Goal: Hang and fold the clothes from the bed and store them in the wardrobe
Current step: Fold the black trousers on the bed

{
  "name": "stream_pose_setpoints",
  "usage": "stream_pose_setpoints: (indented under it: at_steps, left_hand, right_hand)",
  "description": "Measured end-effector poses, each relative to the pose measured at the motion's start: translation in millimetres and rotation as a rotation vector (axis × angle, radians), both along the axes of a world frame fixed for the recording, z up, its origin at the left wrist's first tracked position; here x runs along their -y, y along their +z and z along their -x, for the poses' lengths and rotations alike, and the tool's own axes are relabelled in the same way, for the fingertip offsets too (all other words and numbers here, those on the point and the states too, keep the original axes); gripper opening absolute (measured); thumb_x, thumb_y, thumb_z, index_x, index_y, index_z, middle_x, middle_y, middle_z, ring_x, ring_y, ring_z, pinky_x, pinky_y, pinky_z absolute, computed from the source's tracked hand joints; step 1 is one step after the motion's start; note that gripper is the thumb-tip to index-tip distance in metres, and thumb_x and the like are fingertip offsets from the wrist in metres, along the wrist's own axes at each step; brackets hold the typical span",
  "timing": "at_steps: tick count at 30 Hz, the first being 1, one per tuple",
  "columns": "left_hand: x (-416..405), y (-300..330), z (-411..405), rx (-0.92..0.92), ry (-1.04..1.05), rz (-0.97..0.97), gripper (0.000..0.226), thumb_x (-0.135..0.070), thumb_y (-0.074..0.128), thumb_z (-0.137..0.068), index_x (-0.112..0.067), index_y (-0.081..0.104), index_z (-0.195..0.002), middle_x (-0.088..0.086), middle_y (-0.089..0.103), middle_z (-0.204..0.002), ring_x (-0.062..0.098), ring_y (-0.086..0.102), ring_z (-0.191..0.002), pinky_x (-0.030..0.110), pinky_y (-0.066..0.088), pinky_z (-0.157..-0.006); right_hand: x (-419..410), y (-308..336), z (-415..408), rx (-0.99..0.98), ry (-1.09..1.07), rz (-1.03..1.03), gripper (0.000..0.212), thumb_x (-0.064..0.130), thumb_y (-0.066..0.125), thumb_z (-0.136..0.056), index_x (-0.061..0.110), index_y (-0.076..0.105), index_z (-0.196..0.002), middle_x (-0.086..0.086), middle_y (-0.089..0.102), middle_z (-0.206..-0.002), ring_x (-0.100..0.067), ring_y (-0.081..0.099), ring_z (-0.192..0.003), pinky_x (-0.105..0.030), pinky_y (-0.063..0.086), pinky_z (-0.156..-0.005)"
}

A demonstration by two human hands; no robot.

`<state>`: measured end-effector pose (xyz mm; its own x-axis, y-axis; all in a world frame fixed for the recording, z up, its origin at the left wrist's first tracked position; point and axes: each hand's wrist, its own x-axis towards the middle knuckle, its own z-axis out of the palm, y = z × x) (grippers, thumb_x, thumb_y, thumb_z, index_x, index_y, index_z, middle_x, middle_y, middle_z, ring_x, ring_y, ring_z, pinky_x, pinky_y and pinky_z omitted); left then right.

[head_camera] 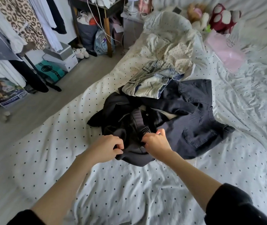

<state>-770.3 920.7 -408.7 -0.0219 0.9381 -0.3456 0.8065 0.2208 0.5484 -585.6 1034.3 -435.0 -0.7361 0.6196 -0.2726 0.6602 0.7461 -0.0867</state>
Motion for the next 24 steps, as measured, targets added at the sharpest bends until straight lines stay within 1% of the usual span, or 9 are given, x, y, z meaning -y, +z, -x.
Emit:
stream_pose_setpoints:
  at_steps: [3, 5, 7, 9, 11, 14, 18, 21, 24]
  left_hand:
    - [4.9, 7.4, -11.2, -0.018, 0.094, -0.082, 0.016, -0.024, 0.054, -0.093, -0.025, 0.067, -0.102, -0.014, 0.057, -0.109, 0.011, 0.057, -0.101, 0.032, 0.047, -0.087]
    - [1.2, 8.8, -25.2, -0.094, 0.095, -0.134, 0.036, -0.03, 0.054, -0.094, -0.023, 0.053, -0.129, -0.008, 0.047, -0.13, 0.014, 0.048, -0.118, 0.035, 0.042, -0.096]
    - [-7.5, 4.2, -33.2, -0.197, 0.067, -0.074, 0.06, -0.04, 0.053, -0.093, -0.023, 0.03, -0.145, -0.002, 0.031, -0.148, 0.02, 0.036, -0.132, 0.038, 0.037, -0.103]
    - [-18.4, 0.0, -49.1, -0.205, 0.058, 0.039, 0.078, -0.05, 0.052, -0.09, -0.022, 0.012, -0.151, 0.005, 0.015, -0.156, 0.024, 0.023, -0.14, 0.044, 0.032, -0.108]
    - [-28.5, -5.0, -65.9, -0.104, 0.116, 0.168, 0.093, -0.058, 0.052, -0.086, -0.02, -0.001, -0.151, 0.01, 0.006, -0.158, 0.027, 0.015, -0.144, 0.049, 0.027, -0.11]
    - [-37.0, -13.4, -85.5, -0.022, 0.165, 0.275, 0.105, -0.063, 0.056, -0.081, -0.019, -0.011, -0.15, 0.013, 0.01, -0.157, 0.03, 0.02, -0.142, 0.051, 0.026, -0.111]
    - [-49.5, -15.3, -127.1, 0.217, 0.3, 0.288, 0.101, -0.037, 0.068, -0.083, -0.014, -0.004, -0.15, 0.016, 0.036, -0.146, 0.032, 0.038, -0.133, 0.045, 0.032, -0.109]
    - [-50.0, -13.2, -159.3, 0.168, 0.295, 0.147, 0.079, -0.019, 0.062, -0.087, -0.013, 0.013, -0.149, 0.016, 0.049, -0.135, 0.032, 0.044, -0.125, 0.042, 0.034, -0.106]
    - [-40.5, -2.7, -178.7, 0.042, 0.134, 0.03, 0.062, -0.014, 0.057, -0.087, -0.015, 0.033, -0.144, 0.012, 0.057, -0.127, 0.03, 0.05, -0.119, 0.035, 0.037, -0.1]
  right_hand:
    - [15.6, 9.2, -26.3, -0.028, -0.019, 0.01, 0.027, 0.014, 0.044, -0.081, 0.02, 0.066, -0.095, 0.008, 0.059, -0.105, -0.02, 0.053, -0.091, -0.031, 0.016, -0.086]
    - [26.2, 13.9, -51.1, -0.131, -0.038, 0.043, 0.028, 0.008, 0.046, -0.08, 0.017, 0.069, -0.092, 0.007, 0.062, -0.105, -0.023, 0.056, -0.091, -0.033, 0.02, -0.084]
    - [29.3, 16.4, -67.4, -0.266, -0.065, 0.112, 0.024, 0.004, 0.052, -0.079, 0.01, 0.073, -0.088, 0.003, 0.067, -0.105, -0.022, 0.062, -0.092, -0.032, 0.024, -0.08]
    - [31.2, 24.8, -89.1, -0.255, -0.107, 0.16, 0.02, 0.006, 0.057, -0.083, 0.008, 0.074, -0.094, 0.002, 0.067, -0.111, -0.018, 0.061, -0.102, -0.028, 0.032, -0.087]
    - [33.2, 30.8, -114.5, -0.288, -0.164, 0.192, 0.018, 0.005, 0.061, -0.083, 0.008, 0.075, -0.094, -0.001, 0.068, -0.111, -0.02, 0.062, -0.104, -0.03, 0.037, -0.092]
    - [38.2, 45.0, -140.7, -0.326, -0.207, 0.193, 0.016, -0.001, 0.065, -0.078, 0.005, 0.076, -0.089, -0.006, 0.07, -0.105, -0.023, 0.065, -0.096, -0.032, 0.041, -0.09]
    - [40.7, 59.1, -178.7, -0.388, -0.261, 0.162, 0.012, -0.006, 0.068, -0.073, 0.001, 0.075, -0.08, -0.011, 0.072, -0.091, -0.026, 0.068, -0.084, -0.04, 0.05, -0.08]
    - [37.2, 62.3, -203.5, -0.309, -0.421, 0.163, 0.014, 0.006, 0.067, -0.082, 0.007, 0.074, -0.094, -0.006, 0.071, -0.099, -0.026, 0.065, -0.093, -0.036, 0.046, -0.088]
    - [36.3, 56.8, -223.1, -0.126, -0.581, 0.267, 0.019, 0.022, 0.058, -0.091, 0.016, 0.072, -0.104, -0.001, 0.07, -0.107, -0.023, 0.062, -0.101, -0.032, 0.044, -0.091]
